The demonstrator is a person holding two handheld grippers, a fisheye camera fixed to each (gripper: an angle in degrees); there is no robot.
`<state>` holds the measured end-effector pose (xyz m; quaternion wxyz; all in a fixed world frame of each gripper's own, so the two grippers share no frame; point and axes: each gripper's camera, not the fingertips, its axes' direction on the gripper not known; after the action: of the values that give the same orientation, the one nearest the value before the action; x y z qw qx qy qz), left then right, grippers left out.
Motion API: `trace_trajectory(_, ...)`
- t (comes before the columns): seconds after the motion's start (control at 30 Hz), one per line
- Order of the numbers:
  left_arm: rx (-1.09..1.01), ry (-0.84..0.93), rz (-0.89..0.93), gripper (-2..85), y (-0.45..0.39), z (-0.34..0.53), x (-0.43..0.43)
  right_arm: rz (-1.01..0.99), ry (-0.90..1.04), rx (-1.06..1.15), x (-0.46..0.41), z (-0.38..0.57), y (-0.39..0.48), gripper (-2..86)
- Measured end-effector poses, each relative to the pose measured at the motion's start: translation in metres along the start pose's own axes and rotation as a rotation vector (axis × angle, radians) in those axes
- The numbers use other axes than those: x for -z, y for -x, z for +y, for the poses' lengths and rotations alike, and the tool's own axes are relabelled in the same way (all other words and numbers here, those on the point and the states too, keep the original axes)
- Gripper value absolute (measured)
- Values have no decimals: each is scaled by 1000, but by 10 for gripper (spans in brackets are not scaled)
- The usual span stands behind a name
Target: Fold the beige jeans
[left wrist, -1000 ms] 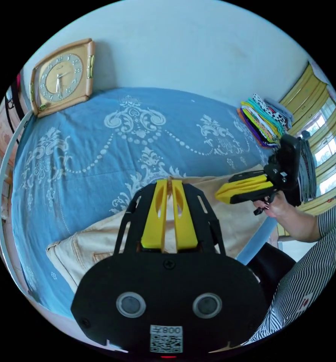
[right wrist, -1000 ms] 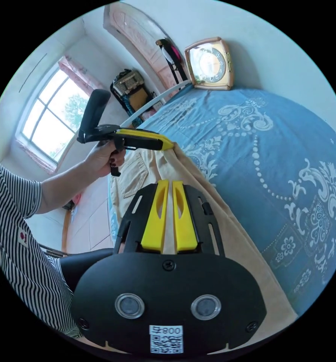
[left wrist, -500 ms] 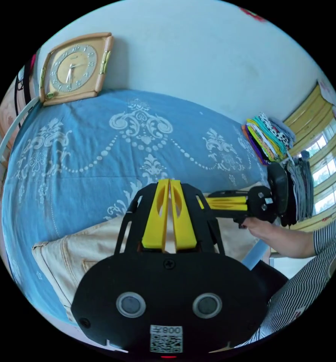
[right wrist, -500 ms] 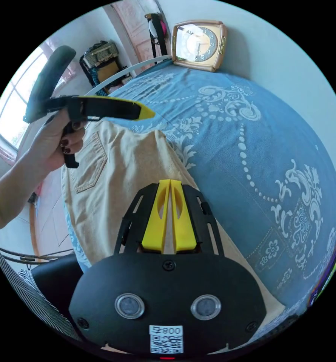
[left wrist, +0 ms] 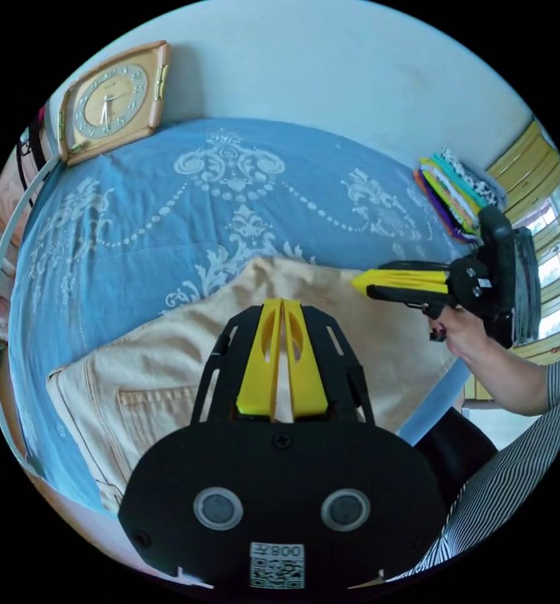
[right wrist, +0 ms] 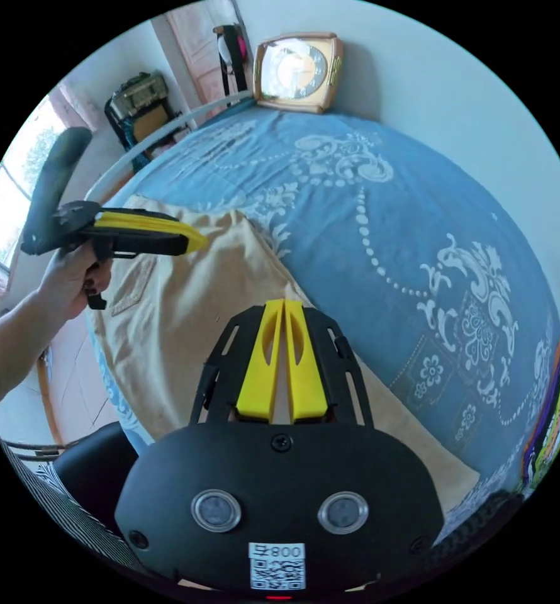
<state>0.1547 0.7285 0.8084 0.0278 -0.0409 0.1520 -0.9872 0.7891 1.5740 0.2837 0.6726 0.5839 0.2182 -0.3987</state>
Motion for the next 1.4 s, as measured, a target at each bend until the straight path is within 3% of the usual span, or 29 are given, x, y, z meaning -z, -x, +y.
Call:
trace_trajectory(0.07,-11,119,-36,2,-20,-2,-35,28,0,21,-11,17,-7,3)
trace_trajectory(0.3,1,133,-22,2,-69,-18,-59,-12,84,-31,2,48,-55,2)
trace_trajectory(0.4,-22,58,11,2,-109,-16,-50,10,25,-86,42,87,-83,2)
trace_trajectory(0.5,-43,68,36,2,-155,-5,-62,3,-1,-135,79,153,-110,2)
trace_trajectory(0.6,-85,229,32,3,-198,3,-109,-21,76,-195,82,230,-136,2)
trace_trajectory(0.67,-70,203,4,2,-223,2,-124,-22,184,-252,65,289,-159,3)
trace_trajectory(0.8,-49,212,64,2,-261,-15,-132,-25,120,-348,104,363,-198,5)
trace_trajectory(1.03,-216,235,179,3,-388,-46,-167,-25,-67,-743,204,585,-336,40)
trace_trajectory(1.17,-367,294,254,6,-493,-65,-211,-147,-105,-951,215,707,-409,74)
trace_trajectory(1.4,-612,325,298,15,-654,-88,-265,-271,-109,-1017,191,777,-464,90)
